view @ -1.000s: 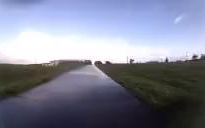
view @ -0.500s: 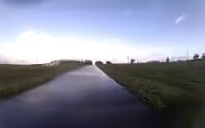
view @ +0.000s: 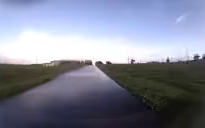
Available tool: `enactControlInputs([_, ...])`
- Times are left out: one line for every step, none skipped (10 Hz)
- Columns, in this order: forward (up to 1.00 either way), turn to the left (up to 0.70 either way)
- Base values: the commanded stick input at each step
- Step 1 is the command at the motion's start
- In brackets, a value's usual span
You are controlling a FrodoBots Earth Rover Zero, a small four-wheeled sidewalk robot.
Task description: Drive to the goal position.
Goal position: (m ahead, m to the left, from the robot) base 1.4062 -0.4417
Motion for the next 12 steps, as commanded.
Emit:
enactControlInputs([0.45, 0.27])
enactControlInputs([0.45, 0.26])
enactControlInputs([0.45, 0.22])
enactControlInputs([0.45, 0.08])
enactControlInputs([0.45, 0.00])
enactControlInputs([0.45, 0.00])
enactControlInputs([0.45, 0.00])
enactControlInputs([0.45, 0.00])
enactControlInputs([0.45, 0.00])
enactControlInputs([0.45, 0.00])
enactControlInputs([0.45, 0.27])
enactControlInputs([0.45, 0.27])
